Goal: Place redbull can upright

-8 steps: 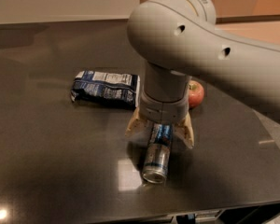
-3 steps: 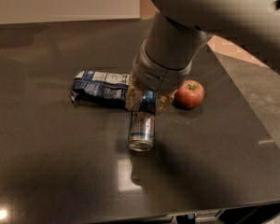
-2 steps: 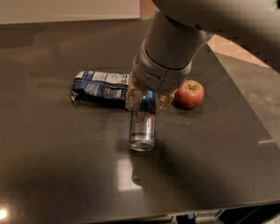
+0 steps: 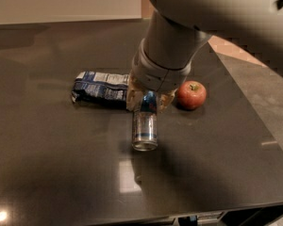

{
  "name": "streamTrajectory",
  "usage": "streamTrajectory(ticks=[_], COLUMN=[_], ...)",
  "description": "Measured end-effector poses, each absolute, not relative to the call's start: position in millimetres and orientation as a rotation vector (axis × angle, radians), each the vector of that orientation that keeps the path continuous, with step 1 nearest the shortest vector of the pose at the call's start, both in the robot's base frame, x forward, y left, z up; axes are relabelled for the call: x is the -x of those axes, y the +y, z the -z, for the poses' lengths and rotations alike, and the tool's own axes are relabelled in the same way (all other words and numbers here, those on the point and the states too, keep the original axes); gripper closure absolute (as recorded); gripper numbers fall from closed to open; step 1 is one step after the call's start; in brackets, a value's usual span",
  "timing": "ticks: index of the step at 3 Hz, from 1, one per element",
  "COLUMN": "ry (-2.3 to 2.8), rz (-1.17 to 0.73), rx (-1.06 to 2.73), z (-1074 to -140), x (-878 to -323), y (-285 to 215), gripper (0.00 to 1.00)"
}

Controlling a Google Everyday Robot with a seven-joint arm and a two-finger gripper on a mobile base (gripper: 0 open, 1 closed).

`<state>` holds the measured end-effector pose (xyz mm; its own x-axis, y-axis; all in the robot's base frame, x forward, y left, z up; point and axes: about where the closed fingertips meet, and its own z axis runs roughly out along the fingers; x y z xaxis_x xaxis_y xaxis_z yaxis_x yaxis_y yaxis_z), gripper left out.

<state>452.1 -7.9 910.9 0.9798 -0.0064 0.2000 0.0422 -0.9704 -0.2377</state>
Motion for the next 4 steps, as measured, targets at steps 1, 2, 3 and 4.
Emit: streamTrajectory(ticks=[1,2,3,4], ry=[-0.210,-0.419,-0.621,-0.795], rz=[0.375,0.448,0.516,0.552], rx=[2.873,2.813,2.716,2.561], z=[-916,-919,-920,-925], x=[-463,-472,-476,-477], y=[8,26,44,63], gripper=[1.00,1.00,1.00,1.00])
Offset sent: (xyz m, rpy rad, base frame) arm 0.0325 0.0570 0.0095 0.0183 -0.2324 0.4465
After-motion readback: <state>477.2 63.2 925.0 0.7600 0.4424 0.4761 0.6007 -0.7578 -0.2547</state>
